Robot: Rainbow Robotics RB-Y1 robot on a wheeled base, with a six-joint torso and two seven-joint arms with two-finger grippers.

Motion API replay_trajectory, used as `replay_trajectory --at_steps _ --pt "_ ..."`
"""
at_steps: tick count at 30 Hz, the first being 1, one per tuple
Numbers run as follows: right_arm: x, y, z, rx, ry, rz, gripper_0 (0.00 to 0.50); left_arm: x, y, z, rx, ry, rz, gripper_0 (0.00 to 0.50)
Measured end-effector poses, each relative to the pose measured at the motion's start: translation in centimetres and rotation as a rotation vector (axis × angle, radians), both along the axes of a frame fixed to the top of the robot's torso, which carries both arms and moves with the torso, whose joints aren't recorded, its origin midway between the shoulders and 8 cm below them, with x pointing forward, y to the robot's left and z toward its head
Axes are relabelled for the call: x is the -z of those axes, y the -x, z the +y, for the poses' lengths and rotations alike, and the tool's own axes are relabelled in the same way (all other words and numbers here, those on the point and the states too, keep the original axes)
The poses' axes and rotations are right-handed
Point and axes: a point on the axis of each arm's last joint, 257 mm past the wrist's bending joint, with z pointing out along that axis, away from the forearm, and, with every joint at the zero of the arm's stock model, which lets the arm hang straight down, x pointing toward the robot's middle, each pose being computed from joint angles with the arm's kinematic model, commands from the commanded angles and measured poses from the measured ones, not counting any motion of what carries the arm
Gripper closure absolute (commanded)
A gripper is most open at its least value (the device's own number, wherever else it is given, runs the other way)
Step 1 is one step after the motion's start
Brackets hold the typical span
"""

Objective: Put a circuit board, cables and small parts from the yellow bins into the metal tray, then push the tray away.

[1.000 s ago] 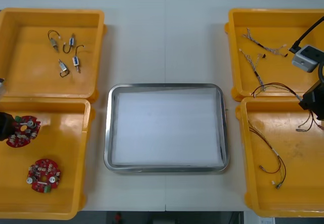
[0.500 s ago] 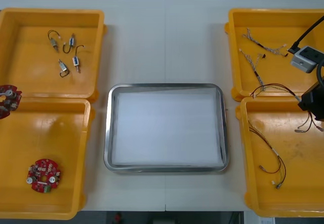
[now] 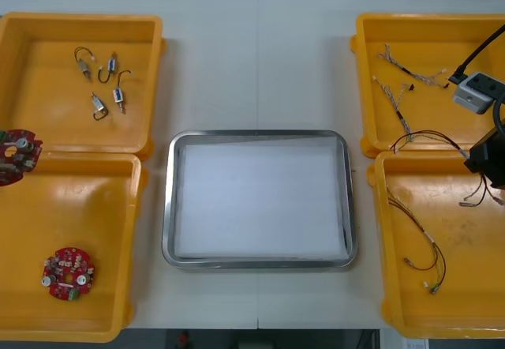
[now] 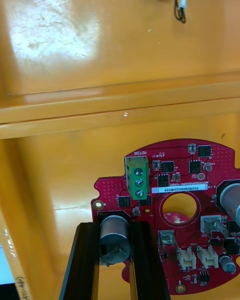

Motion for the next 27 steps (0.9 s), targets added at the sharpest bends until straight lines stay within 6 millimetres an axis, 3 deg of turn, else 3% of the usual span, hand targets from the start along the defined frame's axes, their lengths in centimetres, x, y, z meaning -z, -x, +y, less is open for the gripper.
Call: replay_trajectory --at_steps 9,20,27 --pt "0.0 0.0 0.0 0.0 0.0 0.0 0.5 0.7 1.7 -4.0 -0.307 0.178 -0.007 0.5" --pt "0.0 0.0 0.0 0.0 0.001 0.0 0.5 2.5 2.0 -8.1 -0.27 0.117 -0.051 0.5" --pt "0.0 0.0 0.0 0.0 0.001 0.0 0.5 4.4 1.6 -12.4 -0.506 0.243 -0.034 0.5"
